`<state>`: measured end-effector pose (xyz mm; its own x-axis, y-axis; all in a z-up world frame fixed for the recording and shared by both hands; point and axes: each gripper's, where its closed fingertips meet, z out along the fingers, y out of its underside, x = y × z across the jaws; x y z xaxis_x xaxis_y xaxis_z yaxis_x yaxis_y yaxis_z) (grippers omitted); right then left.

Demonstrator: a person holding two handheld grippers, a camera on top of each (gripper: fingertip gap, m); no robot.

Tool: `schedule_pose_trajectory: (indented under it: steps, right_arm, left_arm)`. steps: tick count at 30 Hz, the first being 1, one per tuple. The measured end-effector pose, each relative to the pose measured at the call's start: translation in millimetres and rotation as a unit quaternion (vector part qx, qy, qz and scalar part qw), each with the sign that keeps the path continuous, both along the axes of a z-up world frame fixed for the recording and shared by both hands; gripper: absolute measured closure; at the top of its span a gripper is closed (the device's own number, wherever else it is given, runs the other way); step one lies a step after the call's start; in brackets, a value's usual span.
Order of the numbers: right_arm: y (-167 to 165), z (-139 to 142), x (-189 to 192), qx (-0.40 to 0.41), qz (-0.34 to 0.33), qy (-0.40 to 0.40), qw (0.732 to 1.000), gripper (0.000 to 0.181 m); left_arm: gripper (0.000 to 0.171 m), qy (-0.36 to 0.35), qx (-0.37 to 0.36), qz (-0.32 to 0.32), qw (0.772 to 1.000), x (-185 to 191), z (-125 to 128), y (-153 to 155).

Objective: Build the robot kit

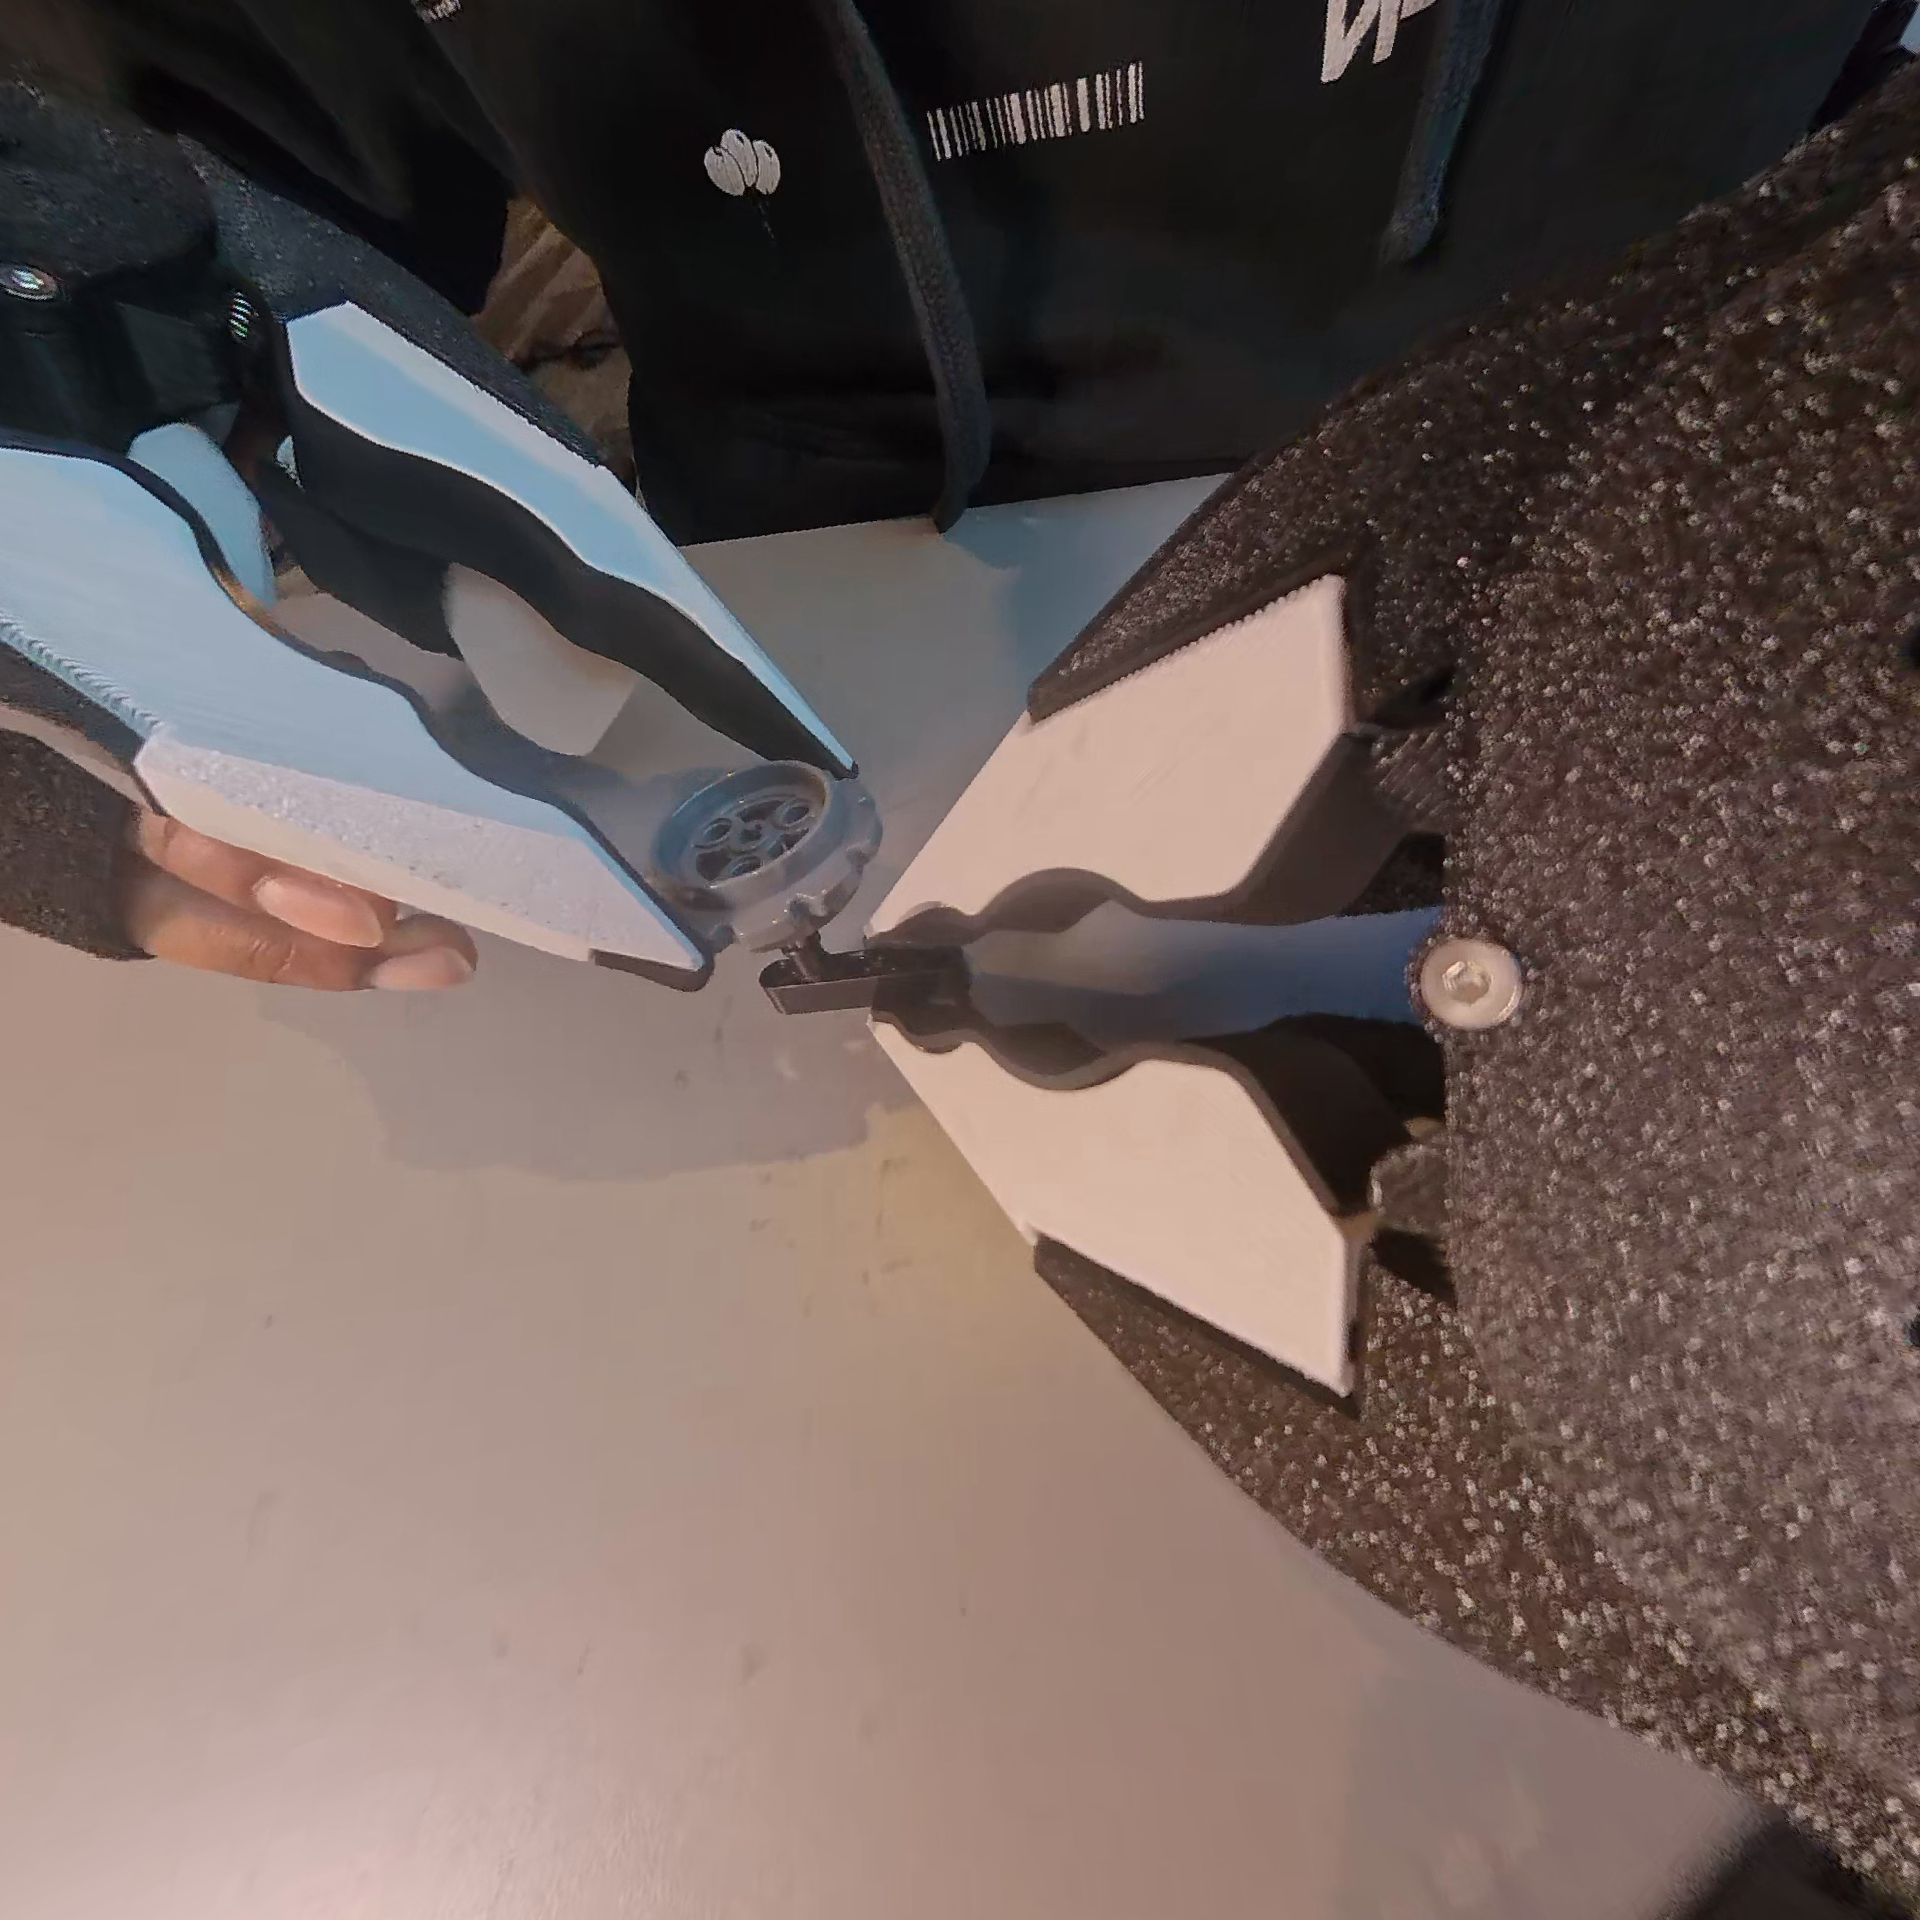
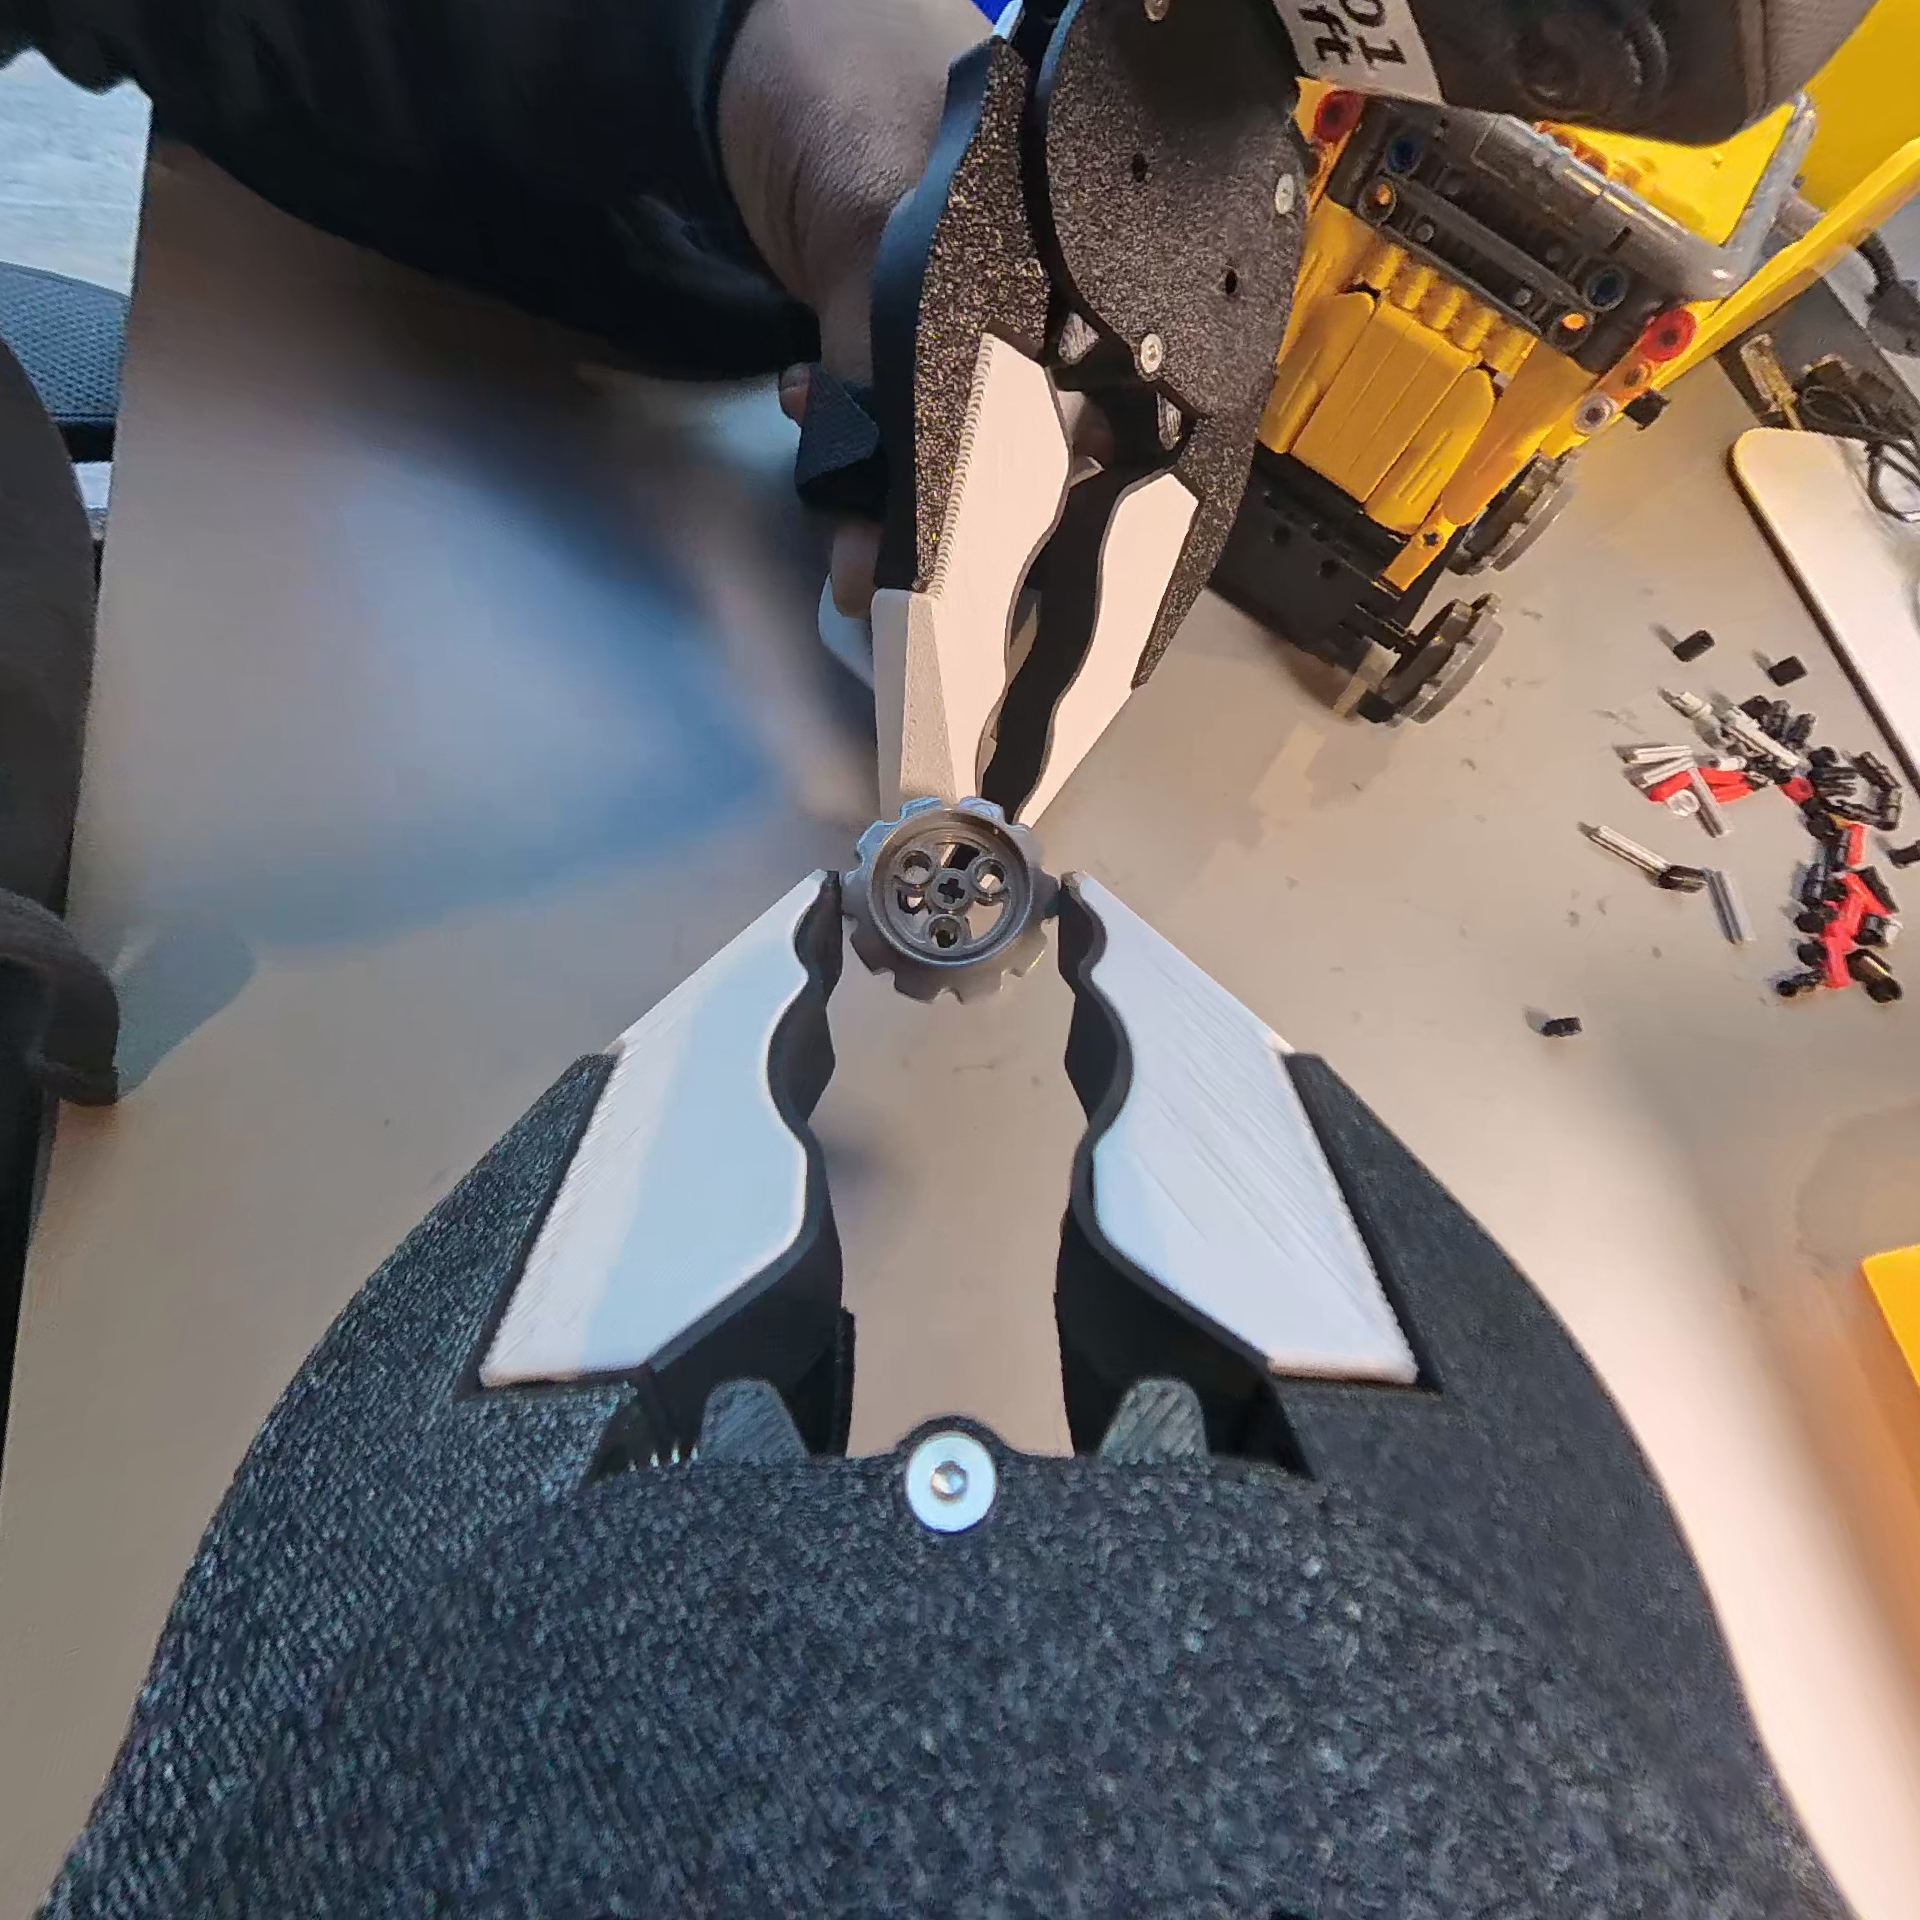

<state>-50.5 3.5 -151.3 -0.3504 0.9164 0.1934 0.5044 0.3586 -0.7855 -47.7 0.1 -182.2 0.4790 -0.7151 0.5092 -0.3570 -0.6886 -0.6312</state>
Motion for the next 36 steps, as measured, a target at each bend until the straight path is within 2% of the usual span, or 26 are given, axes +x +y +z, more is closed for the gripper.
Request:
schedule_pose_trajectory:
  steps: [13, 21, 36]
  right_arm:
    - [1.7, -0.3, 1.1, -0.037, -0.062, 0.014, 0.997, 0.14]
    - [4.3, -6.6, 1.9, -0.017, -0.093, -0.017, 0.995, 0.14]
    - [4.9, -14.9, 2.2, -0.025, -0.105, -0.034, 0.994, 0.14]
  left_arm:
    - [0.164, -0.02, -0.001, 0.022, 1.0, 1.2, 2.3, -0.7]
    - [0.165, -0.001, 0.009, 0.03, 0.999, 0.9, -0.2, 0.4]
    - [0.164, 0.022, 0.022, 0.026, 0.999, -0.3, -2.6, -0.1]
